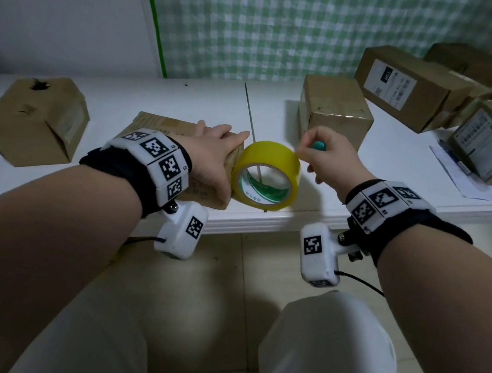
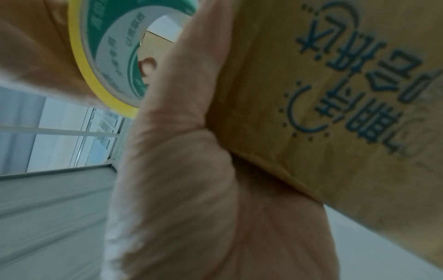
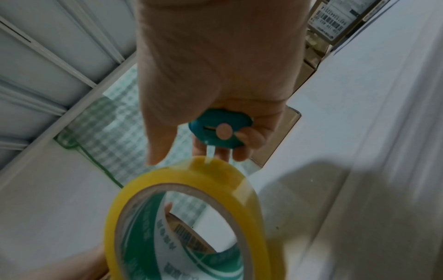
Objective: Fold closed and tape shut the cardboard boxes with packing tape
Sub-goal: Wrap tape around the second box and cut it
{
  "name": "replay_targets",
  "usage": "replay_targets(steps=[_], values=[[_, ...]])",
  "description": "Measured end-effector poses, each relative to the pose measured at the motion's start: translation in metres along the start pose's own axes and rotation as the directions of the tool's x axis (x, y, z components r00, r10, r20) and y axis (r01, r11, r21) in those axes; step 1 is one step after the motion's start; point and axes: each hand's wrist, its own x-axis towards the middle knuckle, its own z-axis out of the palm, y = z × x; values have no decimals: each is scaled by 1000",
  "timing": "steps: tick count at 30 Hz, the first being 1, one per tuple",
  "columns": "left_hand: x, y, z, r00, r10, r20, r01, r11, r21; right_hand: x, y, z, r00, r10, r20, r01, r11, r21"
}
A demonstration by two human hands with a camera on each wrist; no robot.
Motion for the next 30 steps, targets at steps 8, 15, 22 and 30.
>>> replay_targets(steps=[8,15,22,30], values=[[5,-1,-6,993,98,-65,-91,990,103,-9,13,-5,873,216,437,-147,971,-187],[-5,-8,-22,960,167,-223,-187,980,-74,-11,-5,4,997,-52,60,57,994,-97],[-45,-15,-58,932,83,-353,-330,600,-729,-10,-104,-1,939,-272,-212,291,954,66],[-65,-55,-40,939,55,-339,-341,257,-904,-17,-137,38,961,-240,138,209,956,205]])
